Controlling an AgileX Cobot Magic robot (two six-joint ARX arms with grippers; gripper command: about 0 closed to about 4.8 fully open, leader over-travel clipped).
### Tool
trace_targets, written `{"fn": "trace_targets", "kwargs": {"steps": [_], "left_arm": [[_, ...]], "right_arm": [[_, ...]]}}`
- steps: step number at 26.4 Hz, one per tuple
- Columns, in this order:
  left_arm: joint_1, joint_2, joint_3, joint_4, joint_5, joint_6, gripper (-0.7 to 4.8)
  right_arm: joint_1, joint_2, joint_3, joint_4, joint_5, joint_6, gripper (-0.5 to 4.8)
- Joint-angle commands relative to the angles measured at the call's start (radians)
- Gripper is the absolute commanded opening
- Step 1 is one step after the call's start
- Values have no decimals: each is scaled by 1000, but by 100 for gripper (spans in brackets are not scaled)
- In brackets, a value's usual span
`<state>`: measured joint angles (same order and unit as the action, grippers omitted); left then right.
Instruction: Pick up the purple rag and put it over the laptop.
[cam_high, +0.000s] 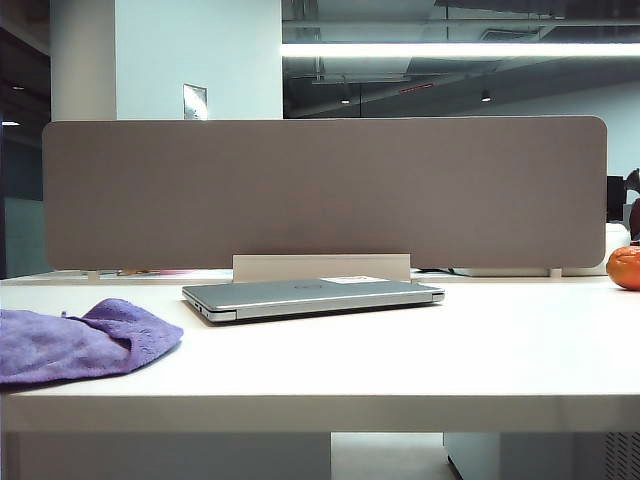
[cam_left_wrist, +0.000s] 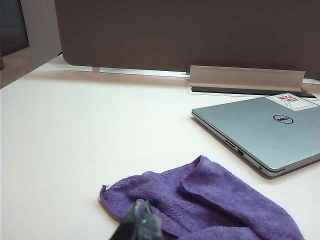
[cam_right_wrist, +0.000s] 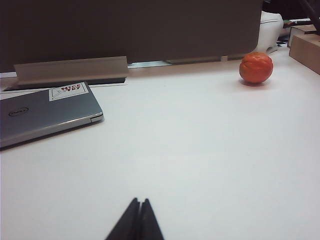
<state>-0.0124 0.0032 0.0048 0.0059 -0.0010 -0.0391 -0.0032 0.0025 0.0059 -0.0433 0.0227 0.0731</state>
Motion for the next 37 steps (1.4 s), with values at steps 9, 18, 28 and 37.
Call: {"fn": "trace_targets", "kwargs": {"steps": [9, 18, 28, 37], "left_arm": [[1, 1, 3, 10, 5, -2, -6], [1, 1, 3, 10, 5, -2, -6], [1, 1, 3, 9, 5, -2, -6], [1, 1, 3, 9, 5, -2, -6]], "right_arm": [[0, -2, -3, 10, 2, -3, 22], [1, -2, -3, 11, 1, -2, 22], [2, -2, -3, 18, -273, 9, 22], [2, -2, -3, 18, -534, 9, 22]]}}
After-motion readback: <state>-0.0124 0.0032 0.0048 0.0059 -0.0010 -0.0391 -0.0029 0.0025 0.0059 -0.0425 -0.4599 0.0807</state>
